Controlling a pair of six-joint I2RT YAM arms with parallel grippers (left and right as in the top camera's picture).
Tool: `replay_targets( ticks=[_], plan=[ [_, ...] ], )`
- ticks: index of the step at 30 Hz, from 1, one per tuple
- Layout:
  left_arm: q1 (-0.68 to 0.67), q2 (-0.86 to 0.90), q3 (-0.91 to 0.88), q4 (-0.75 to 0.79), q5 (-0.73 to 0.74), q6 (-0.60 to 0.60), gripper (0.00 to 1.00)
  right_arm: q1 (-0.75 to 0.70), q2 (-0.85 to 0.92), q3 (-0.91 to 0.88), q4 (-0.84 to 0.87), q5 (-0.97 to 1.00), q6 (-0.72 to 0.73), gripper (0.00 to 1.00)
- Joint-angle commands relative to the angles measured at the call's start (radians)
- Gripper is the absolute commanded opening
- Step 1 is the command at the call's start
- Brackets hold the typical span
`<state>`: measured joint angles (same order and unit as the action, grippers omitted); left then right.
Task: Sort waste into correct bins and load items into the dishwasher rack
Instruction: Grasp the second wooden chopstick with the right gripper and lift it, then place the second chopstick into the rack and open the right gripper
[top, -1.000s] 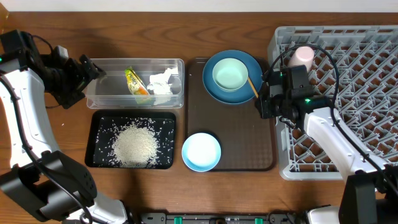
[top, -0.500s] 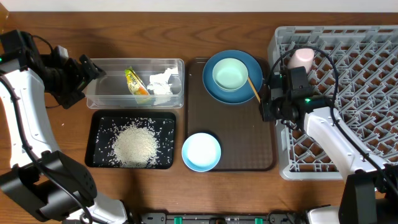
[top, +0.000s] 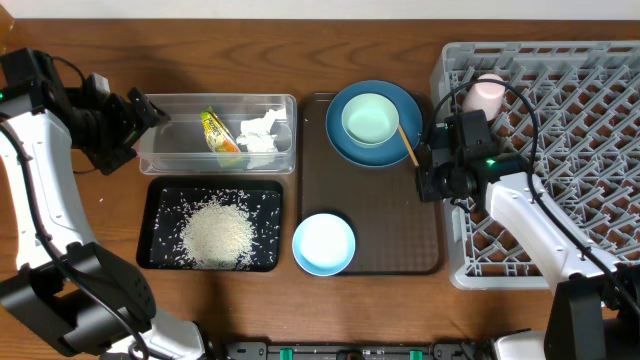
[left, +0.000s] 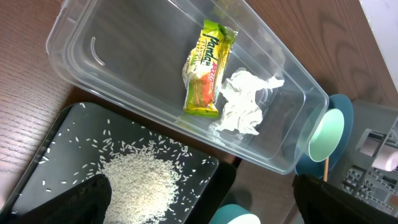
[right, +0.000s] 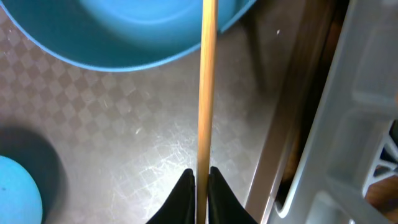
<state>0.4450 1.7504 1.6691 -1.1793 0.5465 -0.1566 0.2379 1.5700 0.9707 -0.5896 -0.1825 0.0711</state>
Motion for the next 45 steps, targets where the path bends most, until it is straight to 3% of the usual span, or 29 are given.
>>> replay_targets(
  ticks=[1,16,28,37,45],
  plan=[
    [0.003,-0.017,0.024,-0.006,0.001,0.006,0.96,0.006,0.008,-0.005,-0.006,0.002,-0.006,0.04],
    [0.003,-0.017,0.024,-0.006,0.001,0.006,0.96,0.003,-0.016,0.009,0.029,0.003,0.006,0.01],
    [0.003,-0.017,0.024,-0.006,0.001,0.006,0.96,0.003,-0.211,0.018,0.009,0.077,0.008,0.01],
    [0.003,-0.017,0.024,-0.006,0.001,0.006,0.96,0.003,-0.344,0.018,-0.097,0.226,0.041,0.01],
    [0.003,-0.017,0.024,-0.006,0.001,0.006,0.96,0.003,-0.352,0.014,-0.185,0.405,0.101,0.01]
  ],
)
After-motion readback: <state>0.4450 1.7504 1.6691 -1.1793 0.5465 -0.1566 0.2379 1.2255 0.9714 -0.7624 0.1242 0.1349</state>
